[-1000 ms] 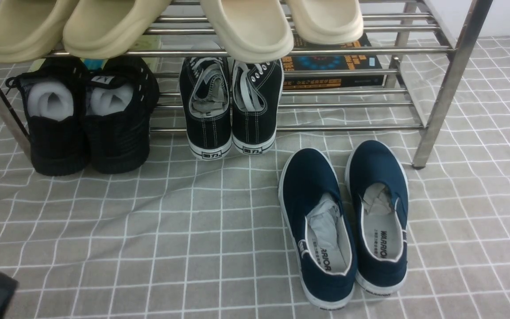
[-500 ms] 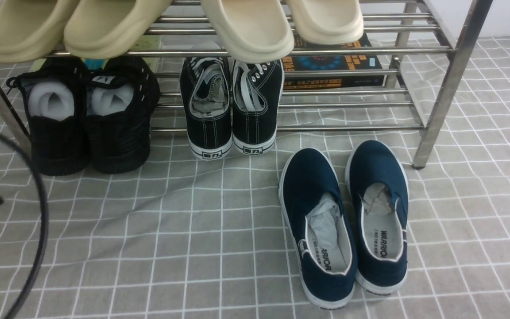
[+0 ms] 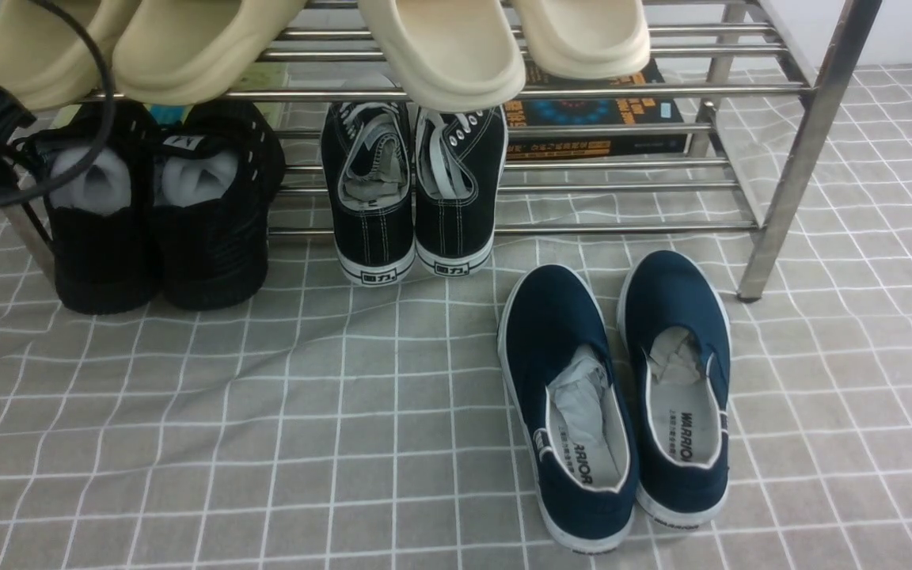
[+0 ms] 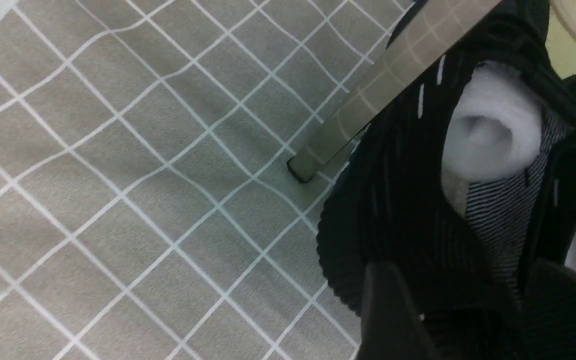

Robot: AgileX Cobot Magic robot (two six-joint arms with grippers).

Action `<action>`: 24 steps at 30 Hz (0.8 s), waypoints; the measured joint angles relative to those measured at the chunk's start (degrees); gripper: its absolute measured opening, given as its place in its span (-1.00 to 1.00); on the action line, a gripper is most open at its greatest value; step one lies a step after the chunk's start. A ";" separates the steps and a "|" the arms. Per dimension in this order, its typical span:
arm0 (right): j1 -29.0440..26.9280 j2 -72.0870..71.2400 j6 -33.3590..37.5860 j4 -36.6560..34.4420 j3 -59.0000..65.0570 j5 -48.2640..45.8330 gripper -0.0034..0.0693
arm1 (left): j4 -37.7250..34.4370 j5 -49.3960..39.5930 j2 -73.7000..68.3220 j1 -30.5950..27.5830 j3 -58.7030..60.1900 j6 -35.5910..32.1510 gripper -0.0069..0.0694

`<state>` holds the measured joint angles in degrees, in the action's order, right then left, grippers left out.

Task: Take the shoes off the shelf with your hand from the grey coffee tablecloth.
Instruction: 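Grasp the leftmost shoe on the bottom shelf of the shoe rack with the left gripper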

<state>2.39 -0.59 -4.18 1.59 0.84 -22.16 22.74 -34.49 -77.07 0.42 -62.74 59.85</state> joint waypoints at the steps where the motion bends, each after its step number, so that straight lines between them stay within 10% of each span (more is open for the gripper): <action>1: 0.00 0.00 0.00 0.00 0.00 0.00 -0.25 | -0.08 0.00 -1.68 0.00 -1.34 0.12 0.23; 13: 0.00 0.00 0.00 0.00 0.00 0.00 -0.25 | -1.13 -1.62 -10.36 -0.39 -5.09 -0.88 0.23; 24: 0.00 0.00 0.00 0.00 0.00 0.00 -0.25 | -17.58 1.63 -12.83 -7.01 -5.09 -10.25 0.24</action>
<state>2.39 -0.59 -4.18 1.59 0.84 -22.16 5.16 -32.86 -89.90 -6.59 -67.83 49.60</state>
